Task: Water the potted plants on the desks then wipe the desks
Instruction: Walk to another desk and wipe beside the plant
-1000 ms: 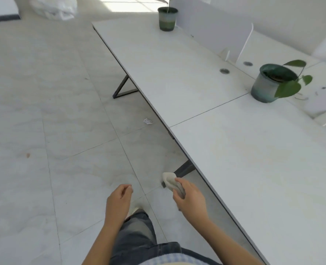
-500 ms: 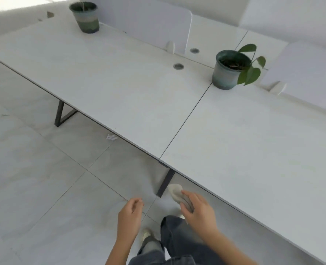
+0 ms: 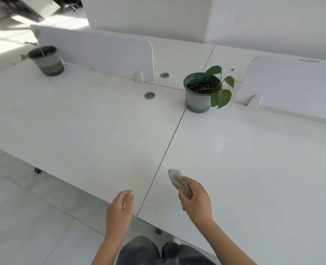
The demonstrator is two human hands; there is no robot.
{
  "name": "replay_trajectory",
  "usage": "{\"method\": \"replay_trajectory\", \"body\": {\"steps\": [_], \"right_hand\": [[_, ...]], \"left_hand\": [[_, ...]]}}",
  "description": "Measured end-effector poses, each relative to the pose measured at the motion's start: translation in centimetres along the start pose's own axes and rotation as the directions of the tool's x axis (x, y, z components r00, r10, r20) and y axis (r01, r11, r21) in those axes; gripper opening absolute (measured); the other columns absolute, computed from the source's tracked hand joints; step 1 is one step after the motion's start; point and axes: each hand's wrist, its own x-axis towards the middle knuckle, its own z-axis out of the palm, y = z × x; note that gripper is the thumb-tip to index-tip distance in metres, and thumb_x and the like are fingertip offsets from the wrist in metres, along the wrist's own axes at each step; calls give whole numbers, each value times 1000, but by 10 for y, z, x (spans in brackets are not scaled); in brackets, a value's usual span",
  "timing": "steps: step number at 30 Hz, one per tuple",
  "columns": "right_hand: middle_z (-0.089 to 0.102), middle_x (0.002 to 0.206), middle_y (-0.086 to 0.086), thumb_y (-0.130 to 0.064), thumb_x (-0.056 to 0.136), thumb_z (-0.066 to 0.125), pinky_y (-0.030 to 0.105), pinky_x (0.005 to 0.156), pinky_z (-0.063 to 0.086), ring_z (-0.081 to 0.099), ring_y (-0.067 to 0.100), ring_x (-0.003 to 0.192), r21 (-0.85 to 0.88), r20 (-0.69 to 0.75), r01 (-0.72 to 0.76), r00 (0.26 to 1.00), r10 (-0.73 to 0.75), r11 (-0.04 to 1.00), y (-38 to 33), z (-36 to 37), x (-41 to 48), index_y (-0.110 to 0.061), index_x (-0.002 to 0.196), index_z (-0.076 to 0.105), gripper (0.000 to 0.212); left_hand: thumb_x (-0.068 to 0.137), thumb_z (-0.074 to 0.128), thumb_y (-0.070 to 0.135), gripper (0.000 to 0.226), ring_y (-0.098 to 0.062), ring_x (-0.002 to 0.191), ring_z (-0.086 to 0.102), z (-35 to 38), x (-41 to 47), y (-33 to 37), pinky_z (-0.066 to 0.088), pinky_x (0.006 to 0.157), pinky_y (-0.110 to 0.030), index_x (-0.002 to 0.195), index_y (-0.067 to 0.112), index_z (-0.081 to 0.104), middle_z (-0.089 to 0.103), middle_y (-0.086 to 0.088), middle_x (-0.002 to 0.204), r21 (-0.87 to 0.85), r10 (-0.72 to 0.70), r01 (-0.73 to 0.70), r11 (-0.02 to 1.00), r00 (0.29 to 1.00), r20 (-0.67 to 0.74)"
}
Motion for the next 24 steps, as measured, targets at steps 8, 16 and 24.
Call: {"method": "replay_trajectory", "body": {"steps": [8, 16, 24], "right_hand": [[65, 89, 5, -18, 85, 48, 36, 72, 47, 60, 30, 88, 38, -316, -264, 912, 262, 964, 53, -66, 97, -19, 112, 56, 28], [55, 125, 16, -20, 89, 45, 43, 91, 36, 44, 36, 115, -197, -431, -332, 875, 222, 923, 87, -121, 231, -10, 127, 45, 39], [-7, 156, 13, -53, 91, 24, 50, 116, -4, -15, 29, 142, -555, -116, -453, 873, 475, 698, 118, -69, 282, -21, 146, 3, 67]], "left_hand": [[91, 50, 13, 37, -27, 126, 38, 42, 94, 39, 37, 95, -33, 127, 6, 51, 49, -9, 135, 351, 227, -241, 905, 971, 79], [80, 38, 35, 57, -45, 120, 48, 77, 201, 59, 44, 89, -54, 121, -1, 55, 53, -25, 130, 651, 219, -335, 681, 942, 255], [79, 35, 42, 55, -37, 115, 54, 85, 214, 37, 42, 94, -45, 124, 12, 45, 57, -18, 129, 750, 208, -349, 561, 937, 281]]}}
